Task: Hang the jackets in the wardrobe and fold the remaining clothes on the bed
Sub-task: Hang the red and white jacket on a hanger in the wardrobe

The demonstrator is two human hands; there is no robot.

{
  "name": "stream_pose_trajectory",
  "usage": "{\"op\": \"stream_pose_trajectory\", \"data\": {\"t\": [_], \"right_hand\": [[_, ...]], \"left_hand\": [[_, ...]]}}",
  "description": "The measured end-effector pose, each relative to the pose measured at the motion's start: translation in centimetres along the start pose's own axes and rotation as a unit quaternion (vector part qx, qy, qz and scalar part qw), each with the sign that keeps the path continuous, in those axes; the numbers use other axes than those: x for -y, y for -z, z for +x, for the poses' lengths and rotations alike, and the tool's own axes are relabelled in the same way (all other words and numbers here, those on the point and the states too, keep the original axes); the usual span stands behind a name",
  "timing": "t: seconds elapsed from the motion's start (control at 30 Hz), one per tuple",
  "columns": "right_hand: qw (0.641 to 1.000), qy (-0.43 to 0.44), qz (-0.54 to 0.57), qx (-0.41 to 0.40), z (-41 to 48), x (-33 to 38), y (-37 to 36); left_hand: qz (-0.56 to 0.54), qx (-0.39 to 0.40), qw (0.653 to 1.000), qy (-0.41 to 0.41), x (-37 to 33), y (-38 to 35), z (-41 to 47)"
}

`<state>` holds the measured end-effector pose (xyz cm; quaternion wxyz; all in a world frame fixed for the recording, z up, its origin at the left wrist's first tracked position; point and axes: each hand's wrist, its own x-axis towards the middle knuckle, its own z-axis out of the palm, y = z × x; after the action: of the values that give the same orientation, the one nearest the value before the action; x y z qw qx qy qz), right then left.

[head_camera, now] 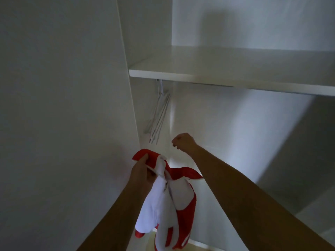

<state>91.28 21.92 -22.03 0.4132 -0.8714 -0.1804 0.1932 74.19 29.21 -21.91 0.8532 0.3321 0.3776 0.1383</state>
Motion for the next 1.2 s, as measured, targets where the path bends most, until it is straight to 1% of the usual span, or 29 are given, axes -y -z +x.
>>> {"op": "stream_pose_trajectory", "data": {"t": [0.17,0.27,0.4,0.7,0.87,1.0,1.07,1.13,1.2], "right_hand": [[0.997,-0.016,0.071,0.009,5.4,2.9,-3.2],[0.998,-0.017,0.054,0.011,7.5,3.9,-4.8],[0.998,-0.044,0.041,0.017,9.4,4.1,-6.2],[0.992,-0.066,0.098,0.040,10.6,5.2,-7.9],[0.997,-0.031,0.056,0.035,10.9,5.4,-8.2],[0.996,-0.022,0.079,0.040,10.2,4.7,-7.3],[0.992,-0.020,0.117,0.048,9.7,4.0,-6.5],[0.977,-0.025,0.201,0.061,9.1,3.6,-5.5],[0.963,-0.031,0.265,0.049,8.7,3.6,-4.3]], "left_hand": [[0.010,-0.001,1.000,-0.015,-2.0,-0.1,3.2],[-0.003,0.003,1.000,-0.030,-2.5,0.6,4.5],[-0.017,-0.002,1.000,-0.023,-2.6,1.3,5.2],[-0.029,0.003,0.999,-0.014,-2.8,1.3,5.9],[-0.031,0.010,0.999,-0.017,-2.8,1.7,6.3],[-0.022,0.005,1.000,-0.016,-2.9,2.1,6.6],[-0.016,0.007,1.000,-0.015,-3.0,2.2,6.7],[-0.011,0.009,1.000,-0.016,-3.2,2.2,6.9],[-0.006,0.009,1.000,-0.018,-3.3,2.3,7.0]]}}
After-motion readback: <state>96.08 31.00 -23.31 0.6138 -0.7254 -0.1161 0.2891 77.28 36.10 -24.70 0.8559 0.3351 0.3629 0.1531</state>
